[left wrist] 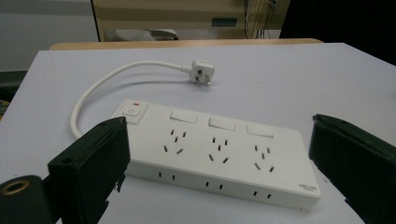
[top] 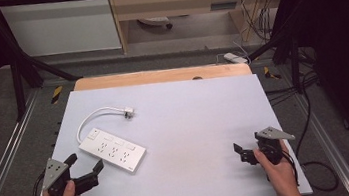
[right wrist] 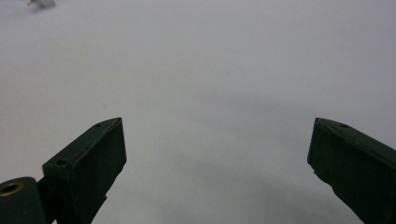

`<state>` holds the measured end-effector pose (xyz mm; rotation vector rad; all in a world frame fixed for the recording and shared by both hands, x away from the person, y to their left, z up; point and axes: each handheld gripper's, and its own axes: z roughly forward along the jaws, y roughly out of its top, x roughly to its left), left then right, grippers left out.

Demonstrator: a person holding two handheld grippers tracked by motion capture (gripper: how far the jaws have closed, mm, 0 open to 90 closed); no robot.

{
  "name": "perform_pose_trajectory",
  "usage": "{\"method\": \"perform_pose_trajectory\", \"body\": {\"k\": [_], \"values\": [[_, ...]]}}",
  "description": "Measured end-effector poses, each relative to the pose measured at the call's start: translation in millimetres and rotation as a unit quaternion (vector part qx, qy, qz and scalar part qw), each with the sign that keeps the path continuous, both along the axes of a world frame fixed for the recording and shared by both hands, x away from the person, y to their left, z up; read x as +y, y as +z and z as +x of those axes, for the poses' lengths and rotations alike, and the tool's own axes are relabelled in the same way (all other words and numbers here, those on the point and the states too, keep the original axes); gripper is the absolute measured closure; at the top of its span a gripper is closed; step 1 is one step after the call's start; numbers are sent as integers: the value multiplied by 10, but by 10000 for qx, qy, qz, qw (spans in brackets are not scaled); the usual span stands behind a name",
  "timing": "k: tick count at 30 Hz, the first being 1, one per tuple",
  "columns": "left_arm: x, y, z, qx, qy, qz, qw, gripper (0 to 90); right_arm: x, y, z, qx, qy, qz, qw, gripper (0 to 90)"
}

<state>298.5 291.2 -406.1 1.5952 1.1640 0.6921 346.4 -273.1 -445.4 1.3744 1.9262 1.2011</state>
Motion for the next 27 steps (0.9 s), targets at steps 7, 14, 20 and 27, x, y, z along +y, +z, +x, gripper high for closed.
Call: {"method": "perform_pose_trajectory", "body": {"k": [7,14,20,27], "values": [[23,3,2,12,42,1,10000,52,-14,35,-40,-258,58,110,9996,51],[47,2,11,32,74,-36,10000,55,6,81,-54,-414,168,249,9987,51],[35,4,-6,9,45,25,10000,54,19,117,-79,-536,231,368,9976,49],[51,2,3,17,88,-17,10000,54,50,178,-93,-632,350,476,9963,36]]}}
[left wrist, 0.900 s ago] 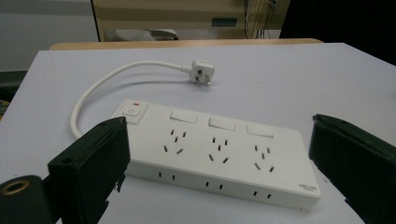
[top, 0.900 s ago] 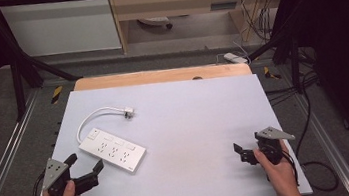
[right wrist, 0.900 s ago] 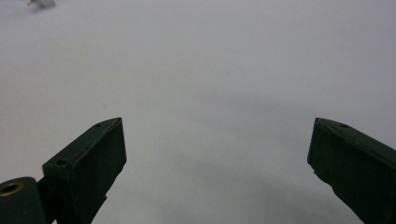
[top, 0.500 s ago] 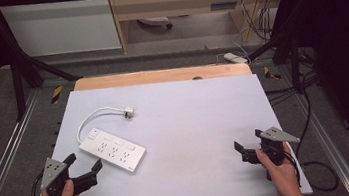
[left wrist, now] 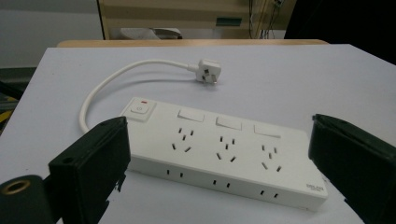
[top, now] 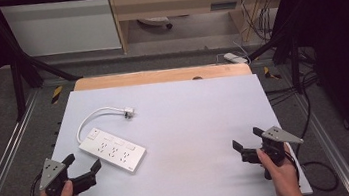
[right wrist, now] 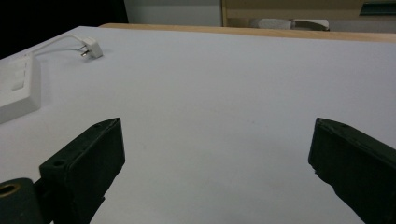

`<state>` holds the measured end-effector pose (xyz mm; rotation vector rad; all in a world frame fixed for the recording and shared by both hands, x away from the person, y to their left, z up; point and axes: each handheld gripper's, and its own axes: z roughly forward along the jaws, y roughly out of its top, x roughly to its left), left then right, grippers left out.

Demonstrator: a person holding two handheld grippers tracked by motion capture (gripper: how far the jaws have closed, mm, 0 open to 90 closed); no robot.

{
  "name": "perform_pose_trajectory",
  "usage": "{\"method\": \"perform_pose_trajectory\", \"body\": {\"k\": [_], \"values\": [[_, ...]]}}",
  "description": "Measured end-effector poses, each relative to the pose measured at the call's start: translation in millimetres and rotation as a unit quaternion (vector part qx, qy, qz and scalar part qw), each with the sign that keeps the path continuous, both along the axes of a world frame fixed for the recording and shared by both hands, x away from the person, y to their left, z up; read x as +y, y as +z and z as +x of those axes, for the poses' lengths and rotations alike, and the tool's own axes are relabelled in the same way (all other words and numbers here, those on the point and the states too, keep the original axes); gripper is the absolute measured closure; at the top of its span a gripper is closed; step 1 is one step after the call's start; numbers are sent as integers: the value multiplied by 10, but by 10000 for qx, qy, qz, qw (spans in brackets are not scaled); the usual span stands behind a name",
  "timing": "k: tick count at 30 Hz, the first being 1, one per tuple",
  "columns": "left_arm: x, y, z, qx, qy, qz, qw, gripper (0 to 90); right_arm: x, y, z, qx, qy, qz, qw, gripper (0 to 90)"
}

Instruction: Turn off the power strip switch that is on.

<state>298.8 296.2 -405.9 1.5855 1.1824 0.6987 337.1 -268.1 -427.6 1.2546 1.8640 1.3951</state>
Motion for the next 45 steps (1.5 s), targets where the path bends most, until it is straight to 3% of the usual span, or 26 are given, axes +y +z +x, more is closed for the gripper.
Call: {"method": "perform_pose_trajectory", "body": {"k": [14,17,27,33,35,39,40,41,43,45], "values": [[0,-22,6,62,-8,97,9999,54,209,249,35,22,252,6,9997,28],[5,-23,2,69,-10,100,9999,53,263,310,72,43,325,90,9994,32],[29,-27,9,111,25,114,9999,53,499,539,216,13,575,34,9983,69],[41,-26,7,94,77,104,9999,53,657,645,291,-38,749,88,9971,186],[18,-39,16,129,9,191,9997,53,696,656,306,-54,793,63,9968,207],[18,-35,14,105,12,200,9997,53,848,707,340,-186,964,-57,9952,375],[19,-38,16,117,18,200,9997,53,848,707,340,-186,964,-57,9952,375],[13,-45,22,143,14,198,9997,53,903,723,355,-241,1054,-61,9941,459],[11,-45,23,145,0,214,9997,53,932,730,363,-251,1080,-78,9938,499],[9,-43,21,140,-25,244,9996,53,1026,745,395,-288,1189,-80,9925,600]]}}
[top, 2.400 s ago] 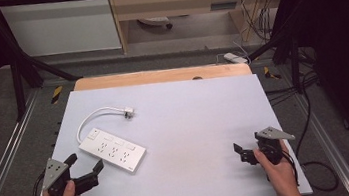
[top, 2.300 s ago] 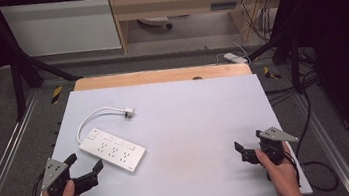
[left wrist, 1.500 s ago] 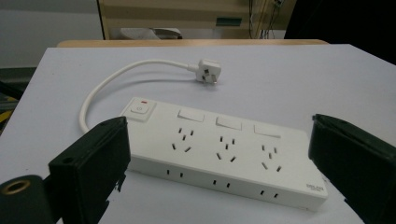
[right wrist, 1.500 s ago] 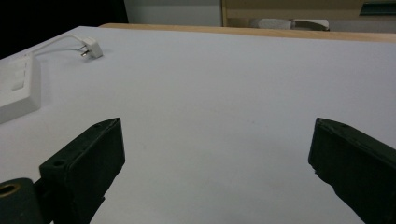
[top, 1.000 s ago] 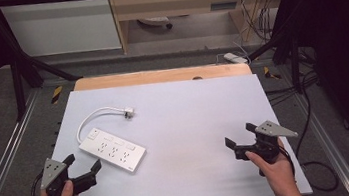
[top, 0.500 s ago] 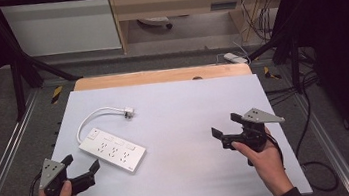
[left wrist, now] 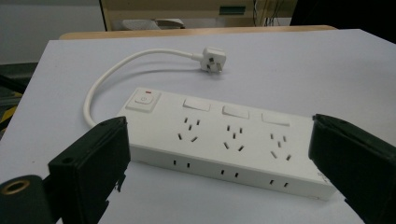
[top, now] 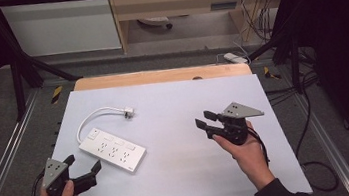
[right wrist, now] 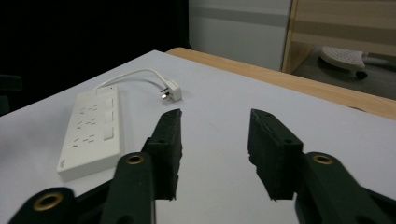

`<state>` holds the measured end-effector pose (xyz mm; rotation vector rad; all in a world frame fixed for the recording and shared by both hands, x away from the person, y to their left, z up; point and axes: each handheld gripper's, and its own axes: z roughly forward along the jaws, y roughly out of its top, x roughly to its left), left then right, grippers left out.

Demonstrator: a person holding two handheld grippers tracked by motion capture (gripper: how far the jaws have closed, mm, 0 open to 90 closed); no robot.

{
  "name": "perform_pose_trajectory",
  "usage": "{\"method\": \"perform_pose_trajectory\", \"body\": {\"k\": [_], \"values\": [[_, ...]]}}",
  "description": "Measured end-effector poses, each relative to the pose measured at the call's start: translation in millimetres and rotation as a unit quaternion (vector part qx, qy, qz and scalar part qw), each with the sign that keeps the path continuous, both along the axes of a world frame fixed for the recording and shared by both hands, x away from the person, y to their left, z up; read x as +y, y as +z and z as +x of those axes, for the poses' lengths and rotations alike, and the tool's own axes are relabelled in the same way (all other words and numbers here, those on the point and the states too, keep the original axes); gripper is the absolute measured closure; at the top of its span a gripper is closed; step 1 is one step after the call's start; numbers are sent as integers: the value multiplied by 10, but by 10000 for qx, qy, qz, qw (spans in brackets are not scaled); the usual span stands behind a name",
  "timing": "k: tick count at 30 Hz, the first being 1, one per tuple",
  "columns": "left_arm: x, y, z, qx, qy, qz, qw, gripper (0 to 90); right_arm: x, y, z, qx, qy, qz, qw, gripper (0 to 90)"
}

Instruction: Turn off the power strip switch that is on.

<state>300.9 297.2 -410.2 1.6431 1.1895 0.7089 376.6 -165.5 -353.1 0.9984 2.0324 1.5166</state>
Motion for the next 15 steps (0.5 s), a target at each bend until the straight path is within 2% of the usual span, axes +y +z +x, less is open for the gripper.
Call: {"method": "perform_pose_trajectory", "body": {"k": [2,3,4,6,8,15], "values": [[-2,-2,1,-5,5,-4,10000,53,51,1,24,-20,40,12,10000,662],[-2,-3,2,5,7,6,10000,53,51,1,24,-20,40,12,10000,662],[-2,-5,4,2,3,-6,10000,53,116,-1,53,-43,85,33,9999,726],[-1,-7,5,6,7,-9,10000,53,135,1,62,-42,104,42,9999,752],[-2,-8,8,7,-5,5,10000,53,220,3,106,-82,169,35,9998,820],[-3,-15,15,15,-19,18,10000,53,407,-6,191,-114,304,-150,9994,894]]}}
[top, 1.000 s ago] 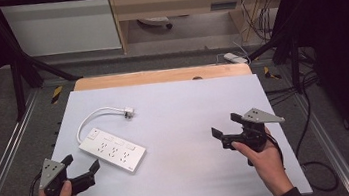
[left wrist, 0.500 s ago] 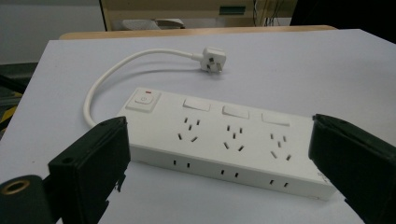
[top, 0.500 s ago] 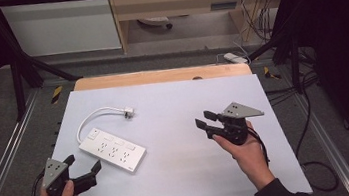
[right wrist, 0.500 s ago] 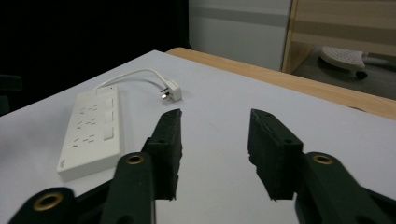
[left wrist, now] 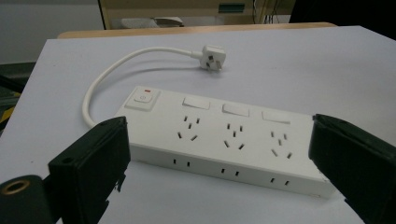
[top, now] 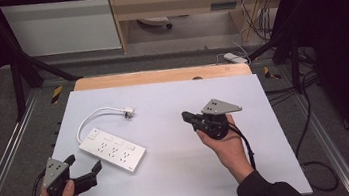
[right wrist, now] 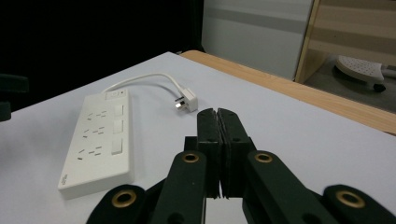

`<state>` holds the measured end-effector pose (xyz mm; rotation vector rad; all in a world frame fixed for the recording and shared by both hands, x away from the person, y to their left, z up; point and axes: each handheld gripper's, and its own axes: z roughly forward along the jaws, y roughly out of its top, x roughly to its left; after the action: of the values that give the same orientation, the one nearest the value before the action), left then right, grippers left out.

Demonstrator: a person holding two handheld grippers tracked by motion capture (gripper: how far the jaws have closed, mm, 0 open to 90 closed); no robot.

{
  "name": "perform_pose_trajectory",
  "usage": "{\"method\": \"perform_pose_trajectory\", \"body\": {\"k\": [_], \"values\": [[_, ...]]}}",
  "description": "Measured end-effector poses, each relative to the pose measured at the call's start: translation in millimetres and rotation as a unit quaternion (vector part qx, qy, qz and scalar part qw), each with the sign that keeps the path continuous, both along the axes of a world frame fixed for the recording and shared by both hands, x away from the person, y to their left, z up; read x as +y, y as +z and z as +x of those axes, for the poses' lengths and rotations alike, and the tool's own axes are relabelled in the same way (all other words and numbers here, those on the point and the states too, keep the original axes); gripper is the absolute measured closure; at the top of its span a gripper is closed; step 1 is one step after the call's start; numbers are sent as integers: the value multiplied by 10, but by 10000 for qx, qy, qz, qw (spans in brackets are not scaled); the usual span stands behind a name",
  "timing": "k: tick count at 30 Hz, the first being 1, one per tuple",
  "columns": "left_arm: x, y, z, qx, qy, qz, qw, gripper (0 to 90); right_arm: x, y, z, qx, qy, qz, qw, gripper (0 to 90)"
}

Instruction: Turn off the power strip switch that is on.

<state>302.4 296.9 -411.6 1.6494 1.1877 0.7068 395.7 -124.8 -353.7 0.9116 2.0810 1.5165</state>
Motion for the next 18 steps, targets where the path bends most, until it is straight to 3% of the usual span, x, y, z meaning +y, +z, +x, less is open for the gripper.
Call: {"method": "perform_pose_trajectory", "body": {"k": [8,11,18], "values": [[10,-2,2,12,13,4,10000,53,133,-10,84,115,83,30,9999,900],[9,0,5,25,-44,-121,9999,53,245,-13,104,171,210,-45,9996,900],[8,-4,6,29,-24,-50,10000,54,382,-46,137,232,317,-147,9991,900]]}}
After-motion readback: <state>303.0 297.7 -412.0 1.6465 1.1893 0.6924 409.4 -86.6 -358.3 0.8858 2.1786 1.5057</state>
